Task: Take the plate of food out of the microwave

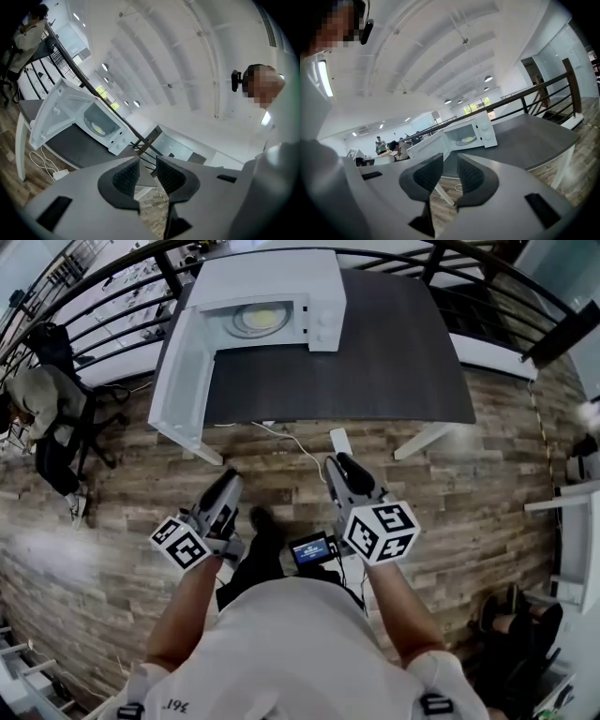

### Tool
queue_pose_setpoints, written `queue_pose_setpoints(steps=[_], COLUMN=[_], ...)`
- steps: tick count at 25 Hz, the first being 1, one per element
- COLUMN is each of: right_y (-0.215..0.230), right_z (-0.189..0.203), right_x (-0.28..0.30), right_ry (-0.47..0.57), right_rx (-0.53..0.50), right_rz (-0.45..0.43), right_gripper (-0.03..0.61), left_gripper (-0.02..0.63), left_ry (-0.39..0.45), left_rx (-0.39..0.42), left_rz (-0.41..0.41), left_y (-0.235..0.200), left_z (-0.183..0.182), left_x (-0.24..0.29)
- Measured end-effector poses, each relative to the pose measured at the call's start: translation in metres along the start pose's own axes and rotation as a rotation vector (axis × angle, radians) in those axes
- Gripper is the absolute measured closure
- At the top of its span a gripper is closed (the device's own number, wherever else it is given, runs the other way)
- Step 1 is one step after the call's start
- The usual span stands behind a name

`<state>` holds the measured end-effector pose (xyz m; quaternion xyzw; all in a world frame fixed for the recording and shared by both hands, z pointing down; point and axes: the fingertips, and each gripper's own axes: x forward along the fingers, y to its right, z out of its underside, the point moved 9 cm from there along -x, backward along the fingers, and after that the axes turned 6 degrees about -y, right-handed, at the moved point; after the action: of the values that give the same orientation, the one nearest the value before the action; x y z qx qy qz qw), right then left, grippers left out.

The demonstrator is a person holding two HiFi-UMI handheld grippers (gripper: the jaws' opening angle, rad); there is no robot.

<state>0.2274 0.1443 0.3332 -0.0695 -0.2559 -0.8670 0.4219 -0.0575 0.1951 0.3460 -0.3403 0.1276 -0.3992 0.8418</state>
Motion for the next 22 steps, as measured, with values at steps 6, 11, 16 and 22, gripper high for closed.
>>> queue_pose_setpoints(steps=[6, 11, 16, 22], right_y=[0.013, 0.018, 0.016, 0.023], right_z=[-0.024, -0.044, -0.057, -0.067], right_x=[0.072, 0.132, 0.183, 0.235], right_ry=[-0.016, -0.032, -0.052, -0.079], right_rx=[0.02, 0.06, 0.111, 0.129], right_rz=[0.046, 0.099, 0.127, 0.15], right_gripper=[0.506, 0.506, 0.506, 0.506], left_gripper=[0.522, 0.522, 0.522, 0.522], left_ry=[-0.045, -0.095, -0.124, -0.129], left_rx=[-0.005, -0.018, -0.03, -0.037], left_rz=[0.015, 0.035, 0.054, 0.046], left_y=[-0.065, -0.116, -0.156, -0.189], left_z=[-0.044, -0.086, -0.12, -0.141], left_x=[0.058, 0.097, 0.118, 0.141])
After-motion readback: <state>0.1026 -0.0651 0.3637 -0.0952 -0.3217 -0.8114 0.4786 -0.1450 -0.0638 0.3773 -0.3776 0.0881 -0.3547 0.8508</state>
